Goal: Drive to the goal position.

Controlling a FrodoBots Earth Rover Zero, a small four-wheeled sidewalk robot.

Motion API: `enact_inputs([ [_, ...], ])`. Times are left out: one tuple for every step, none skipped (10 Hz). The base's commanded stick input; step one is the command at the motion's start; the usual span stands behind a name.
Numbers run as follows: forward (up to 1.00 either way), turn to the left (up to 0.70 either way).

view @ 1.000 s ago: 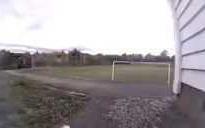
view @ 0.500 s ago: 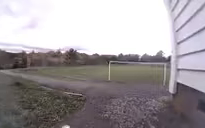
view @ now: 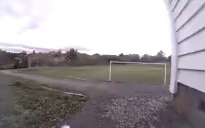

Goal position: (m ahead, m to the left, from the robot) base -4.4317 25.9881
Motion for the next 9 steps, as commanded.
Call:
enact_inputs([
  [0.0, -0.7],
  [0.0, -0.7],
  [0.0, -0.7],
  [0.0, -0.7],
  [0.0, -0.7],
  [0.0, -0.7],
  [0.0, -0.7],
  [0.0, -0.7],
  [0.0, -0.7],
])
